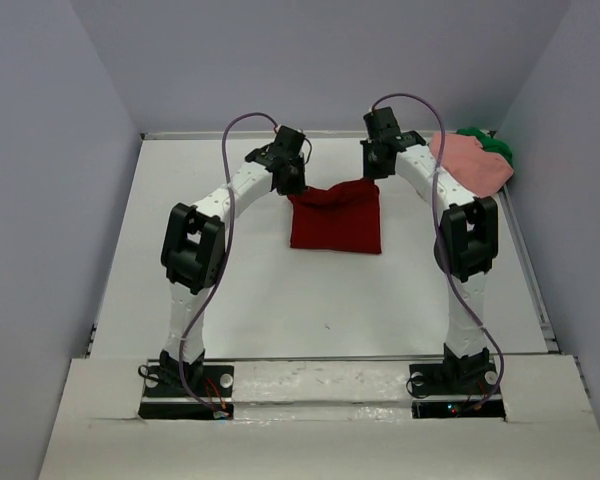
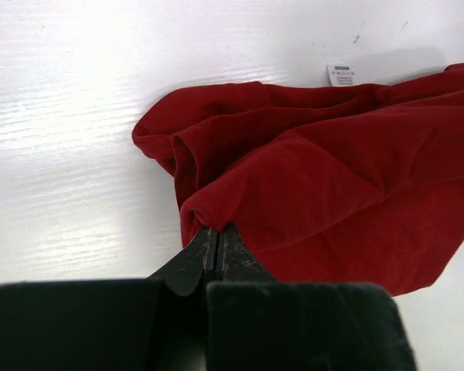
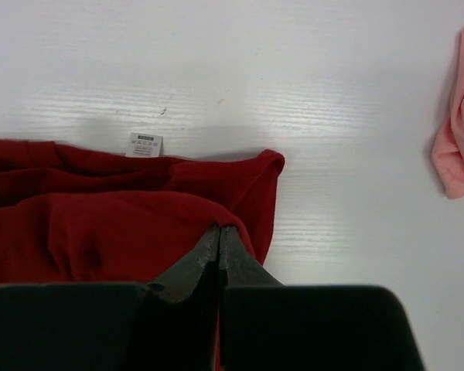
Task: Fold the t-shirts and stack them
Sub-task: Fold the tshirt
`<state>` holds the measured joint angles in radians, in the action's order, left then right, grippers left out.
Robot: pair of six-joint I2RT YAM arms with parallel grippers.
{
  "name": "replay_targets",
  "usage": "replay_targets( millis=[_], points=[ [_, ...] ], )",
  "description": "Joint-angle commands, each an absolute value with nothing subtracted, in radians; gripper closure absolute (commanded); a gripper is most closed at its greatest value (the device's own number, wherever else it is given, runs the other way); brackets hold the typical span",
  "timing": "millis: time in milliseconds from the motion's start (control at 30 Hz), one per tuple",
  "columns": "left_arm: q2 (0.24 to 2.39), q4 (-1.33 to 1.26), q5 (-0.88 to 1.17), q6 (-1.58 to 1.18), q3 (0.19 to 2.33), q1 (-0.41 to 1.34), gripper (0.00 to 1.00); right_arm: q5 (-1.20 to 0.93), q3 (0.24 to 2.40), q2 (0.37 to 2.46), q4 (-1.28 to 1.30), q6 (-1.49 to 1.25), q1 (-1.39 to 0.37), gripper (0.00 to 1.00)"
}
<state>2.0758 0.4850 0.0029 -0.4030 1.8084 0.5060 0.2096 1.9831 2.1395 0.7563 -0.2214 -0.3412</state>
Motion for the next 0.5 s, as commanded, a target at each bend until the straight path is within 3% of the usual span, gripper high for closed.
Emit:
replay_targets(
  millis=[0,467],
  points=[
    [2.095,0.515,0.043,-0.354,1.876,0.488,1.00,0.203,2.034,2.166,0.758,-0.199,-0.318,1.00],
    [2.241,0.445,0.040,-0.319,2.019,0.439,1.00,0.176,2.071,2.272,0.752,-0.184,-0.275,1.00]
  ],
)
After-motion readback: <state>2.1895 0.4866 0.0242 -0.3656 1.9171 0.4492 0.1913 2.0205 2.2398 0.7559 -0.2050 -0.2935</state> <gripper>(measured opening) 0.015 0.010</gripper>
